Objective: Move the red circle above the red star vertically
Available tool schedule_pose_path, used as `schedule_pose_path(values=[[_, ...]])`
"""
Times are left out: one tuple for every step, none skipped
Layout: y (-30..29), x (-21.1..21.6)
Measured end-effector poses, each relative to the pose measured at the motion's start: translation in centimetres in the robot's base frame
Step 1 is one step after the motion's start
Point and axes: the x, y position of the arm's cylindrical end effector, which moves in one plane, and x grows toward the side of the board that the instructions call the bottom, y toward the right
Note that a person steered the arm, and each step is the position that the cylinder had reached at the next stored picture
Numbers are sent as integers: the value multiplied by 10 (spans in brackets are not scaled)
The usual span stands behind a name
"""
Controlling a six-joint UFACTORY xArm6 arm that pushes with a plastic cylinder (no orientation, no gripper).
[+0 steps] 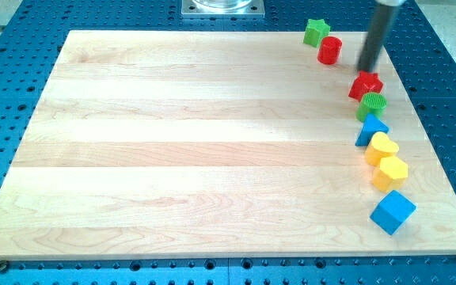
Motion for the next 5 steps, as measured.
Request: schedule_pose_path(values=[[49,41],[22,21],[-4,-44],[-52,-84],[-103,-70]])
